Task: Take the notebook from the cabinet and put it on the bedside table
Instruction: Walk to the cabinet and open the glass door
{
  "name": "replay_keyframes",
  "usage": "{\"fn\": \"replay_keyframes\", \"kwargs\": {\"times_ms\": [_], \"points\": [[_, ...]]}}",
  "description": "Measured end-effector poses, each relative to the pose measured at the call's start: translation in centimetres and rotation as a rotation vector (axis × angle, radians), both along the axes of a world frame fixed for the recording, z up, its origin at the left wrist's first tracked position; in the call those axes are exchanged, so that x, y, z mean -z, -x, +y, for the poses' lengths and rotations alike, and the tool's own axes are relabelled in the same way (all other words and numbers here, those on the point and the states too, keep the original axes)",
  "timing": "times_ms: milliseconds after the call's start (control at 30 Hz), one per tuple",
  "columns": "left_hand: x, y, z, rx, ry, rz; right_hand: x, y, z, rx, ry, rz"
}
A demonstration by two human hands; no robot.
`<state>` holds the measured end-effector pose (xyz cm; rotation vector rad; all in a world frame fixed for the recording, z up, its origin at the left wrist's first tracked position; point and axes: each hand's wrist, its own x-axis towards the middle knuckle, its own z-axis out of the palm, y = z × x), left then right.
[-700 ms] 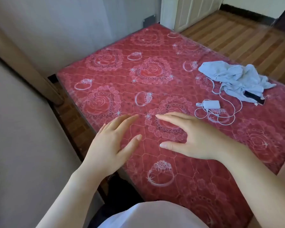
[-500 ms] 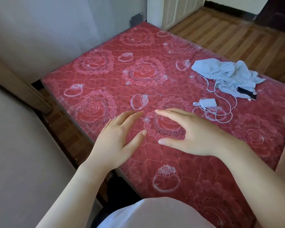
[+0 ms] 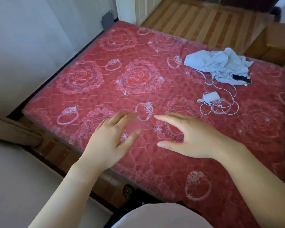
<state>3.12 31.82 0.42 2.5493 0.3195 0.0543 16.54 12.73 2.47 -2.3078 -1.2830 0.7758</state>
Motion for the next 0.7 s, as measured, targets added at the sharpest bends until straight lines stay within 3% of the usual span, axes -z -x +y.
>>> {"fn": "replay_keyframes", "kwargs": {"times_ms": [200,433,700], "points": [[0.8,0.5,0.7,-0.057,0.013,0.035,1.2,-0.2,1.7,-0.018,-0.022,0.058],[0.5,4.2,1.4,-0.238,-0.051,0.066,2.1,-0.2,7.2,-0.208,-0.094,0.071],[0.4,5.3,6.1,-0.337,-0.031,-0.047,1.2,-0.5,12.6,-0.27,-0.041,0.043]]}}
